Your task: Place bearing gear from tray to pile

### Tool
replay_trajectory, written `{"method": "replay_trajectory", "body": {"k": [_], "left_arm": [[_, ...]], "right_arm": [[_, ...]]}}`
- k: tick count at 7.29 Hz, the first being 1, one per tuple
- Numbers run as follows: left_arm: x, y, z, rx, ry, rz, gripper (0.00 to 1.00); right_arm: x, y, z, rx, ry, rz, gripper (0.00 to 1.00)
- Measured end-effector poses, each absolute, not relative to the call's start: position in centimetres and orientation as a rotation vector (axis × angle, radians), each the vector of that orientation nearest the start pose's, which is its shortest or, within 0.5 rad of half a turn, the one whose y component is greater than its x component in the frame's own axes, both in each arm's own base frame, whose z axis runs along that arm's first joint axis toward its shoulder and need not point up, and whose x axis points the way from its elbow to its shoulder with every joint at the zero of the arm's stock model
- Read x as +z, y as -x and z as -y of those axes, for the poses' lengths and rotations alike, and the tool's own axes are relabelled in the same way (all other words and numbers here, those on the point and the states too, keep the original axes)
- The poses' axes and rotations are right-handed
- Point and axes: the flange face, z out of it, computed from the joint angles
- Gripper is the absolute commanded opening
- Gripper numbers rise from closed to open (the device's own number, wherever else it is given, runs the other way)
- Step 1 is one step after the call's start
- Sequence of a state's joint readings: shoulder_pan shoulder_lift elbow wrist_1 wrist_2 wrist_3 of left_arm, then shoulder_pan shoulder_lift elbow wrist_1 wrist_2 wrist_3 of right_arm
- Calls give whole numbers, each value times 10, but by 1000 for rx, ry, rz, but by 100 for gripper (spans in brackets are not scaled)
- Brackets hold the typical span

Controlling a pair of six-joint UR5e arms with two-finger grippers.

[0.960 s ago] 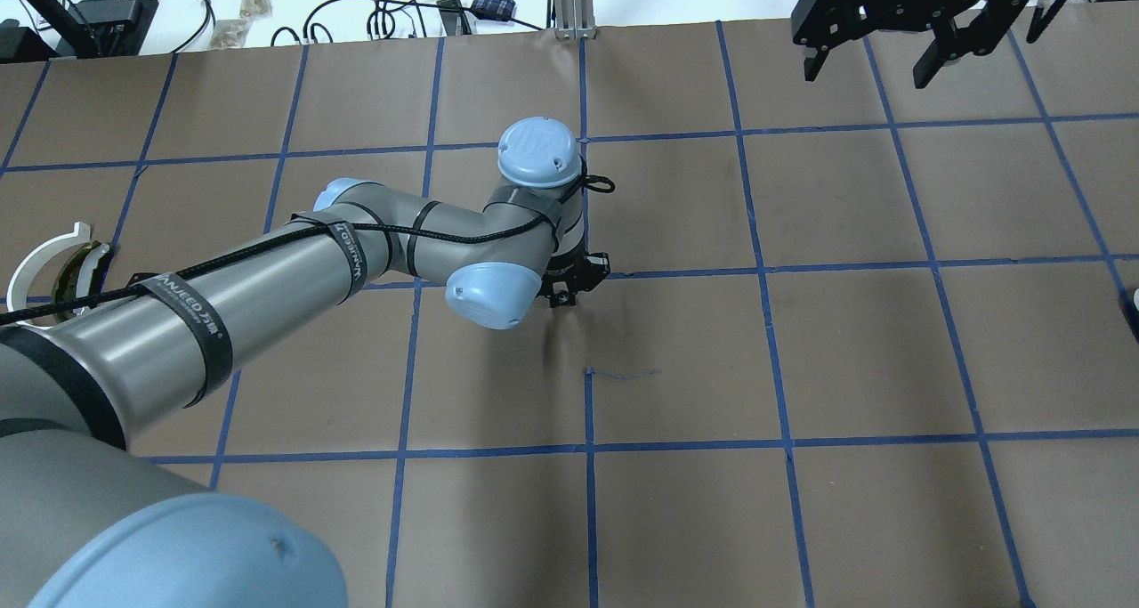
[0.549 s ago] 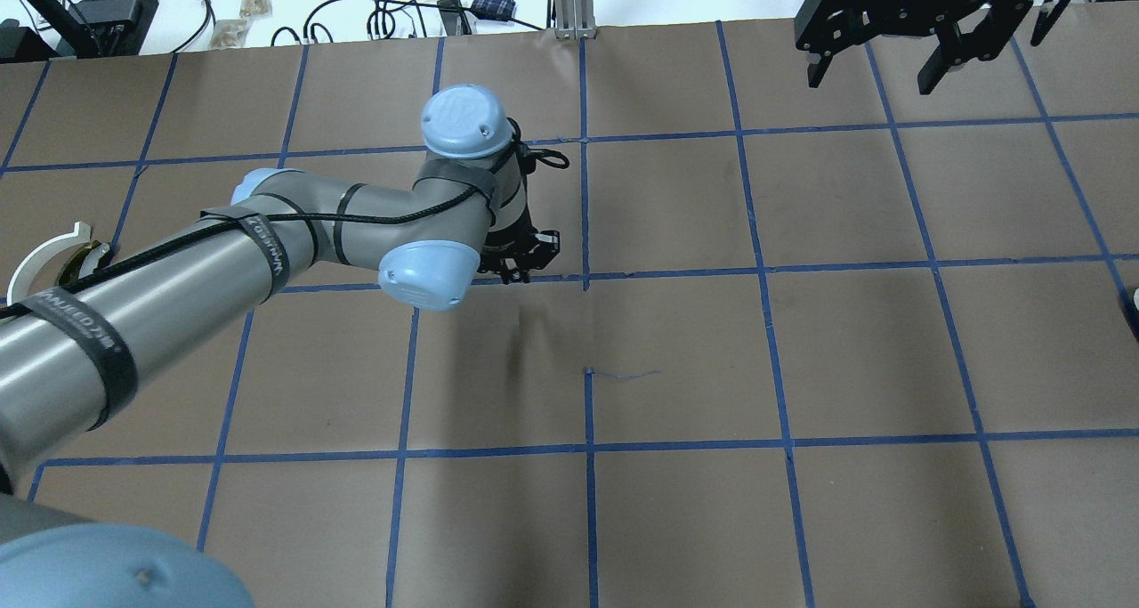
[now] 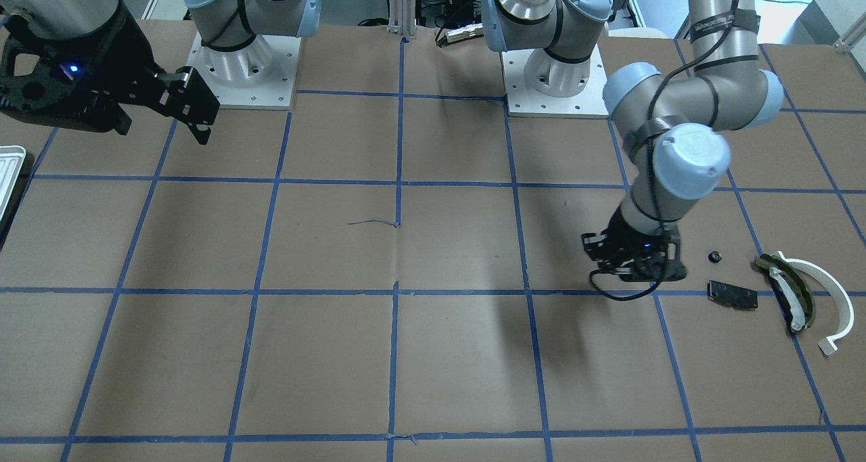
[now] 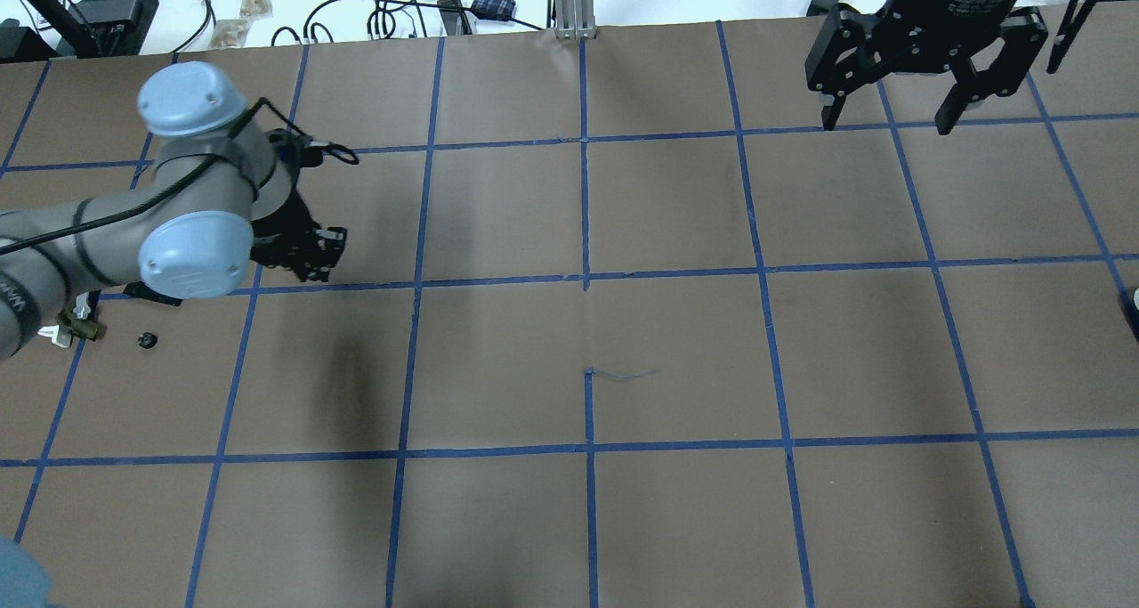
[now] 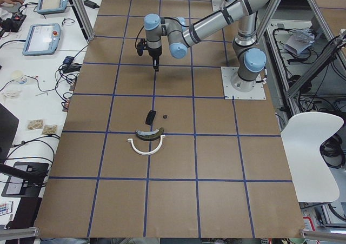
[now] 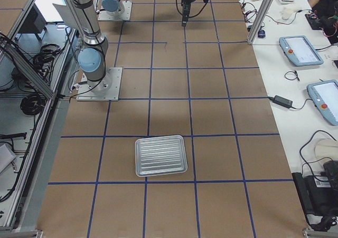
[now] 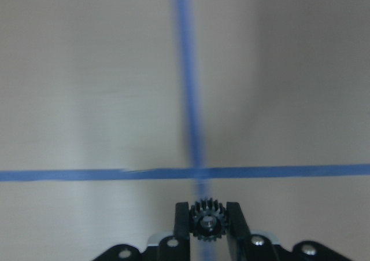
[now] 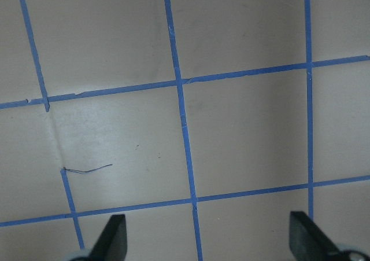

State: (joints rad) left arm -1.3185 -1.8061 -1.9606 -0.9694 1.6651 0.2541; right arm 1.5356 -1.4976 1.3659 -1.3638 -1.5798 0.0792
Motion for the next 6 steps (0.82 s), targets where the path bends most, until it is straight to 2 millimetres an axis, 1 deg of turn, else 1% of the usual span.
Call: {"method": "replay_trajectory", "body": {"k": [1,2,3,4,5,6], "left_arm": [[240,-75,510,89,-26,-3051,0],[237,-129,492,103,-42,-3062,0],[232,-169,475,105,-32,-3089,0],[227,-193,464,95,-28,-3116,0],[218,-205,460,88,-28,-3129,0],[209,-210,459,87,-22,-3138,0]], "right_arm": [[531,-114,515,116,-168,-3146,100],[531,-114,515,113,-163,-3146,100],[532,-114,515,111,-162,-3145,100],[532,-114,515,107,-162,-3144,100],[533,-115,515,105,-163,-3144,100],[533,-115,515,104,-162,-3143,100]]}}
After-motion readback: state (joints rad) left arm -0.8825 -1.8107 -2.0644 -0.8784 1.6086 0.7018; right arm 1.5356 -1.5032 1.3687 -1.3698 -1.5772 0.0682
